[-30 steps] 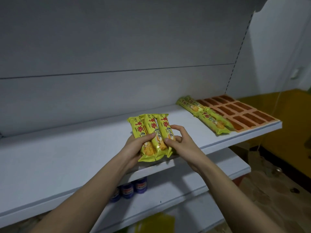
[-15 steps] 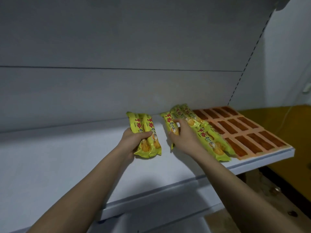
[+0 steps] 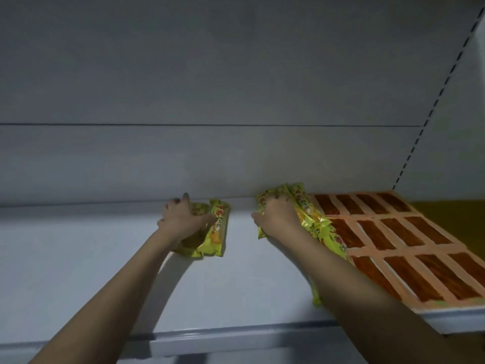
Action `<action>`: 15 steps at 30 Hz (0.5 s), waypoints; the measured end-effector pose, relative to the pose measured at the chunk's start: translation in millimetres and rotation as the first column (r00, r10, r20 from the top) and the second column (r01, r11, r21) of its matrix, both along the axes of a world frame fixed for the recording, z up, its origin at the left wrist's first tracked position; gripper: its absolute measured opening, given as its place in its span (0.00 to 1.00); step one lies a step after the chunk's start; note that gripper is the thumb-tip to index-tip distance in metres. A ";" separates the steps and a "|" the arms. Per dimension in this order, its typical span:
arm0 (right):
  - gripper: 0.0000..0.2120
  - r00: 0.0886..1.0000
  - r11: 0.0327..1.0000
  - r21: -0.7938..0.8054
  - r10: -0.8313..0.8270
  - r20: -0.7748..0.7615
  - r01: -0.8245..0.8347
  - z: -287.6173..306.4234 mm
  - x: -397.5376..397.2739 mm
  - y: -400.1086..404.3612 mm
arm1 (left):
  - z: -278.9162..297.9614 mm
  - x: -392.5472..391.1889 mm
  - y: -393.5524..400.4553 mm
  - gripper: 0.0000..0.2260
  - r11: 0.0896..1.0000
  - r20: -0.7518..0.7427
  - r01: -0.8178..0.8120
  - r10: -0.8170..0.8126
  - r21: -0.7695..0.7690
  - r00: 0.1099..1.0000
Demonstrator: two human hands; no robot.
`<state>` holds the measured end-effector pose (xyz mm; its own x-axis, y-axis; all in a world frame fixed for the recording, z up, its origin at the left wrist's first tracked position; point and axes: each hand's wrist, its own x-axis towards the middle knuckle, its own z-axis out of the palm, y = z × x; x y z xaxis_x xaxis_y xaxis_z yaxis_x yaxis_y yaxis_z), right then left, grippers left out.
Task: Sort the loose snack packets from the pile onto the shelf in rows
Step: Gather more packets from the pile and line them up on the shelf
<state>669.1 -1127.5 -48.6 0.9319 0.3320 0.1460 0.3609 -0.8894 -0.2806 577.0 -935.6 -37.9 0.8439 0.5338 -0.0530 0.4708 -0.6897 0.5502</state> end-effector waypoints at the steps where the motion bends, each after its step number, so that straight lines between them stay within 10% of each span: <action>1: 0.22 0.999 0.999 0.027 0.036 0.005 -0.036 5.6 6.7 -6.7 | 7.4 -2.1 -8.5 0.36 1.000 0.105 -0.018 0.015 0.026 0.994; 4: 0.17 0.995 0.979 0.180 0.099 -0.021 -0.094 28.1 31.7 -37.5 | 21.9 2.9 -46.6 0.25 0.992 0.395 0.109 -0.075 -0.064 0.916; 15: 0.17 0.975 0.968 0.222 0.153 -0.163 -0.115 15.7 66.4 -126.2 | -20.3 66.7 -140.0 0.21 0.959 0.083 0.285 -0.282 -0.015 0.956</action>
